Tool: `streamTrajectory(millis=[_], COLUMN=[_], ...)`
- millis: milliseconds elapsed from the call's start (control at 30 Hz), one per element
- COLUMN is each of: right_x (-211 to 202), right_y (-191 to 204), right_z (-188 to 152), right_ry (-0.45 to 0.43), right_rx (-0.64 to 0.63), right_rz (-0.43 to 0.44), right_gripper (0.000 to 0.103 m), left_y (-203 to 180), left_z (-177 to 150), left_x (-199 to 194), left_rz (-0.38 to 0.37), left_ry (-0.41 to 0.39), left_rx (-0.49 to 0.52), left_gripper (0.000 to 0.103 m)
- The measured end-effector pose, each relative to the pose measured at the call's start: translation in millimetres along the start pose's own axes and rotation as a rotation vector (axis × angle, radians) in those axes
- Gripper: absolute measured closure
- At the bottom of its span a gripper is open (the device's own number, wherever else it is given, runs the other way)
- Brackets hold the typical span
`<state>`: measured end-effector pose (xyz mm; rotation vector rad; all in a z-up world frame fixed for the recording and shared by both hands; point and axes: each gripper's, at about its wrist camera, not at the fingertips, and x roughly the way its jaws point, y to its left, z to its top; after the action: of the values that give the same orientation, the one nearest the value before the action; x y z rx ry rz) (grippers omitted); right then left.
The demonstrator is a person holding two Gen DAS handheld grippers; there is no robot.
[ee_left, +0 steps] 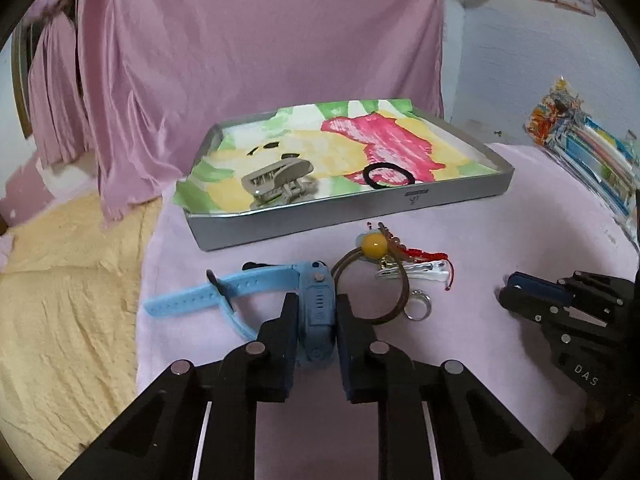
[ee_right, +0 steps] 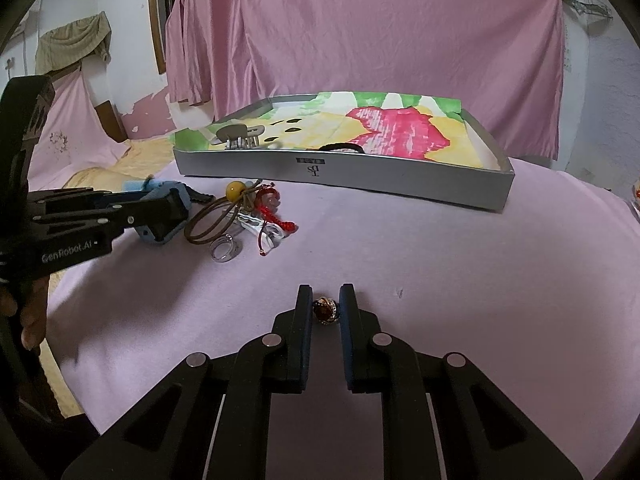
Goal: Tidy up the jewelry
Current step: 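Grasp the blue smartwatch with the left gripper while the right gripper grasps the red ring, then place the blue smartwatch and red ring into the tray, opening both grippers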
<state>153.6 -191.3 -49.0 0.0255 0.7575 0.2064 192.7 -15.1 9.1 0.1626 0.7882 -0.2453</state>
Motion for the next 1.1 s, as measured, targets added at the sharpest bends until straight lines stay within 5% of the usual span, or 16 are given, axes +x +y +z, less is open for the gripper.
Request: streamTrajectory(millis=[200,367,667,1100], right_x=[-5.8,-18.0,-14.6,50.2], right_y=[-4.2,-6.7,-34.4,-74.2], right_z=[1.7,20.9,79.7,111.8], right_ry=[-0.028,-0.096,-0.178,-0.079], right_rx=[0.022,0.018,0.024,0.116], right_rz=[0.039,0.059,0.086,0.086], right_gripper=[0.091,0.091,0.091,0.091], left_y=[1.4,2.3,4.5,-15.2], left_z=[-2.7,3.7,60.5,109.0], left_x=[-8.8,-27.8,-26.7,49.0], left_rz=[-0.061,-0.094,-0.165,-0.274], left_ry=[-0.018,-0.113,-0.246,-0.122], left_rx=[-0.066,-0.128,-0.188,-0.212], left_gripper=[0.087,0.087,0.087,0.087])
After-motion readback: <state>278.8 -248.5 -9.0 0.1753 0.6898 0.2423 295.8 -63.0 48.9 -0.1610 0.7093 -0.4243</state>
